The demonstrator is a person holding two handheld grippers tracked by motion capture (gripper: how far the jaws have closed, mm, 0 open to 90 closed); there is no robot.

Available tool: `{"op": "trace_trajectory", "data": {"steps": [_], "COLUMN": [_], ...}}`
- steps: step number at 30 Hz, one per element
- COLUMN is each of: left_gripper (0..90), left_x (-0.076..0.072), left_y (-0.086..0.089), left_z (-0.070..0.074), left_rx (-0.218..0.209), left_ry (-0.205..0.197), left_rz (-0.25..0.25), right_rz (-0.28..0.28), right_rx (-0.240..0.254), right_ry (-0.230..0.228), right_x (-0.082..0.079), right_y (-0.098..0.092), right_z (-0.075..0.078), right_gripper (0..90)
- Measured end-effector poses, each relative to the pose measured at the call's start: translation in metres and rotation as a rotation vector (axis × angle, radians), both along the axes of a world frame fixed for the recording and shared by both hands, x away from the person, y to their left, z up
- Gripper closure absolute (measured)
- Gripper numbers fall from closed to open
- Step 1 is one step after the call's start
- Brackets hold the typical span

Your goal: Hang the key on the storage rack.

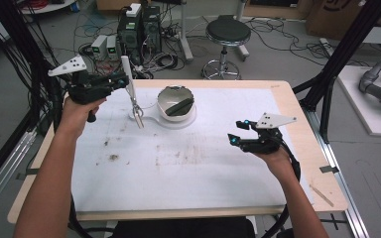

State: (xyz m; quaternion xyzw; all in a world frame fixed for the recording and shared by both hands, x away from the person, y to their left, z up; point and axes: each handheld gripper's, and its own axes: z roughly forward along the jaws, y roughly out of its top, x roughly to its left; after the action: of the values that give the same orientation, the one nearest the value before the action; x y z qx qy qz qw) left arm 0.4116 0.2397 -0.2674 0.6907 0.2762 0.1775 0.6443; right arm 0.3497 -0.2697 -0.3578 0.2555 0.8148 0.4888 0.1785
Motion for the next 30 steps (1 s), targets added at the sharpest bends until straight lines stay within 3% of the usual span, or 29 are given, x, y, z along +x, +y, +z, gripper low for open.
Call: {"op": "trace_trajectory", "data": {"steps": [10, 19, 30], "left_gripper": [72.9, 72.9, 72.8], "left_x": [0.027, 0.043, 0.049], "left_y": [0.017, 0.019, 0.019], "left_z": [-0.014, -0.024, -0.032], "left_rx": [-0.054, -0.089, -0.099], "left_ry": [0.068, 0.109, 0.132], "left_rz": [0.029, 0.042, 0.068], "right_rz": [0.003, 0.004, 0.010], "right_rx": [0.012, 0.013, 0.013], "right_ry": [-0.013, -0.004, -0.008], "right_x": [-0.001, 0.000, -0.001], "right_y": [-0.003, -0.004, -0.006], "right_z": [0.001, -0.001, -0.002], "right_gripper": [41.7, 41.7, 42.1]}}
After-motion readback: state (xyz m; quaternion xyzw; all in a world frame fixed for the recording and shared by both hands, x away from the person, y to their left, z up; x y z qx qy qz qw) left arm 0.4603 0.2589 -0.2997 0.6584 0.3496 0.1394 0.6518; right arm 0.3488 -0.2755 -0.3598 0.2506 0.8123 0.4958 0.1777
